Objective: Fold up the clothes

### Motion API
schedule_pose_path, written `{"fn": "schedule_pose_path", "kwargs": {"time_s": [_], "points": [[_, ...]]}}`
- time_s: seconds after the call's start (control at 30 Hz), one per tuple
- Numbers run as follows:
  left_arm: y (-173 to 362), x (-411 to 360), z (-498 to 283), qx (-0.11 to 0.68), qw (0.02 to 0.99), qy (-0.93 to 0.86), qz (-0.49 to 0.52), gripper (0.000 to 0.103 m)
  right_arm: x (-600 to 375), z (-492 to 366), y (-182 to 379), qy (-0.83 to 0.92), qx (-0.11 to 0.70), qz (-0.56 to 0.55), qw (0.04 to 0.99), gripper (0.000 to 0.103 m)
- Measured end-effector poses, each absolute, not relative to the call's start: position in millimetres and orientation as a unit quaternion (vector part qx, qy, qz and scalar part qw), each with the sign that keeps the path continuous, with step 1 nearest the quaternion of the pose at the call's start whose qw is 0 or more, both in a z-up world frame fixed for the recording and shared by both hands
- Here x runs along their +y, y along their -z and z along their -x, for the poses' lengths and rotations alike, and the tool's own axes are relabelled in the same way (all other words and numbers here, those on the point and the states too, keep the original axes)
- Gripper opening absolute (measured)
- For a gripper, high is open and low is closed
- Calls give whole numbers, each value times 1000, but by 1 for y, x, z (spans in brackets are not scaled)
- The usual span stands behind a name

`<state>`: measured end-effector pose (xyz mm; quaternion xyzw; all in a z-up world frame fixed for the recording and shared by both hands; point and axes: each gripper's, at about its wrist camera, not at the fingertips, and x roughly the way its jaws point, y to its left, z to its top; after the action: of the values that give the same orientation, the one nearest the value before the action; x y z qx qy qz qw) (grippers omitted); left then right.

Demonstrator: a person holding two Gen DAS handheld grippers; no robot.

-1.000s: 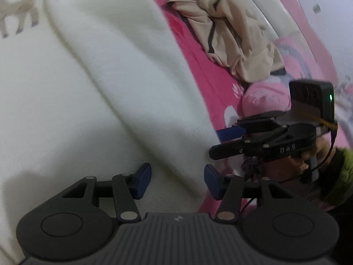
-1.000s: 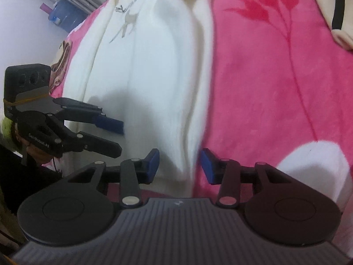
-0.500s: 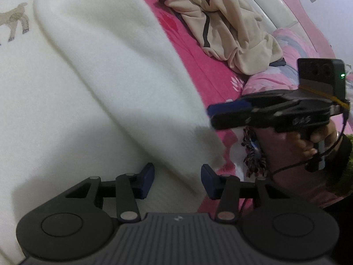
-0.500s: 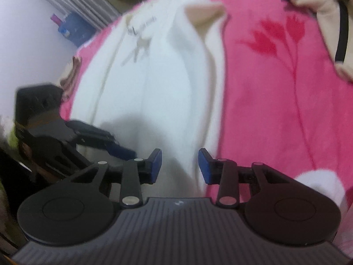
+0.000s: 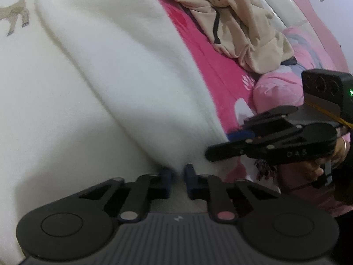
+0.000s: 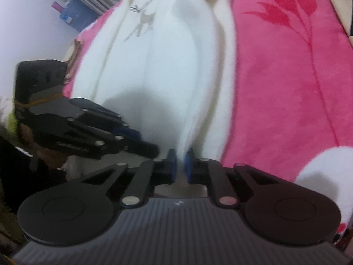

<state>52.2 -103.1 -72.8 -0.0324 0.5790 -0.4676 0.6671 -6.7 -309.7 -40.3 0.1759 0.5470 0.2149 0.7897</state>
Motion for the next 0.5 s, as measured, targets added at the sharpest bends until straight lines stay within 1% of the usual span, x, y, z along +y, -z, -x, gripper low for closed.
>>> {"fn": "schedule_pose_path", "kwargs": {"time_s": [0.13, 0.5], "points": [[69, -97, -50, 577, 663, 474, 43, 5, -306, 9, 26, -242, 542, -169, 787, 6], [69, -98, -41, 590, 649, 479, 25, 4, -307, 13, 34, -239, 568, -159, 772, 6]]}}
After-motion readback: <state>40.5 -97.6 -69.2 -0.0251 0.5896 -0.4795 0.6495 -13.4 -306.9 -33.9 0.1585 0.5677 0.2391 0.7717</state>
